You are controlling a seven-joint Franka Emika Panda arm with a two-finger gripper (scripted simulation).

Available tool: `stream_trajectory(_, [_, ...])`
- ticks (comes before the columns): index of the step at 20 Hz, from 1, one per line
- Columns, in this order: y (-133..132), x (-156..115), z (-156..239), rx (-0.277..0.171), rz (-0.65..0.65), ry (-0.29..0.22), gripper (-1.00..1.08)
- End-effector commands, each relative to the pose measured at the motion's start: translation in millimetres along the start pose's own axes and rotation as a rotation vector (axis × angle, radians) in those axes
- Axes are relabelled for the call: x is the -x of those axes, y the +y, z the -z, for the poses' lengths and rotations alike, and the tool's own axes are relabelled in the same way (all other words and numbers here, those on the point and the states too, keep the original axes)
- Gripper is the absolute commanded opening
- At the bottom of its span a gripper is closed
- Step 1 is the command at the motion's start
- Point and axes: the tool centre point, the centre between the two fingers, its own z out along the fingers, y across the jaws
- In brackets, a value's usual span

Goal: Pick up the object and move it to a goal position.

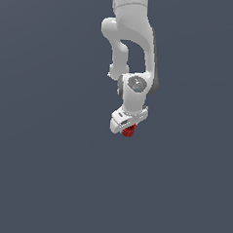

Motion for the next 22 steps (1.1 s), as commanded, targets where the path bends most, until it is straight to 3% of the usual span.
stream_trajectory(1, [4, 0, 4, 0.001, -0.001, 0.001, -1.0])
stream_trajectory(10, [43, 8, 45, 0.0, 0.0, 0.002, -1.0])
stream_trajectory(22, [139, 27, 144, -0.002, 0.001, 0.003, -1.0])
